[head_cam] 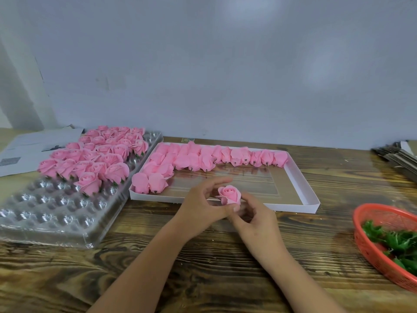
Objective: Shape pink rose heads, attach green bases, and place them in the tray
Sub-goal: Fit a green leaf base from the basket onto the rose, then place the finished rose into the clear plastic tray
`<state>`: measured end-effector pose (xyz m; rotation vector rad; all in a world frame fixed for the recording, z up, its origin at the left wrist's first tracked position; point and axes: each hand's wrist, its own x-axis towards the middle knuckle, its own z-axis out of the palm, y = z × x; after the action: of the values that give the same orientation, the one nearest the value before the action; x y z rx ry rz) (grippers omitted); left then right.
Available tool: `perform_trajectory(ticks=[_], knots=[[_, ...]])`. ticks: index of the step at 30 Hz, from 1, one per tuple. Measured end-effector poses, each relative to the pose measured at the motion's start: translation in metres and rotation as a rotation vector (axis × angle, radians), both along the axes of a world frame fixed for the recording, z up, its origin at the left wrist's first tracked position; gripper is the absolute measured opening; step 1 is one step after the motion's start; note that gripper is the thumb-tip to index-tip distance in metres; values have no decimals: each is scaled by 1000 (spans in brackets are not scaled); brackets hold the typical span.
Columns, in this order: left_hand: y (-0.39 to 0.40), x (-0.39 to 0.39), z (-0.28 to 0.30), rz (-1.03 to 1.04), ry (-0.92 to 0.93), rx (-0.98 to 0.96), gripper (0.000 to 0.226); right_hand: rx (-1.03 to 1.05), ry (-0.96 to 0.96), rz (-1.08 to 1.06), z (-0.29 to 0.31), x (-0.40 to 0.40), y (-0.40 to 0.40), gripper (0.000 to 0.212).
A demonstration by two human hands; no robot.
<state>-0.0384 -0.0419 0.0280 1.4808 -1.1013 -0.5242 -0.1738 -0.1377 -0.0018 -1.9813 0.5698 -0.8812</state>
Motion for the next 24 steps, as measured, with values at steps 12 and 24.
perform_trajectory(ticks=[12, 24], knots=[[2, 2, 0, 33, -86, -11, 49, 13, 60, -30, 2, 1, 1, 44], [21, 70, 51, 338, -36, -94, 46, -25, -17, -99, -5, -2, -4, 37]])
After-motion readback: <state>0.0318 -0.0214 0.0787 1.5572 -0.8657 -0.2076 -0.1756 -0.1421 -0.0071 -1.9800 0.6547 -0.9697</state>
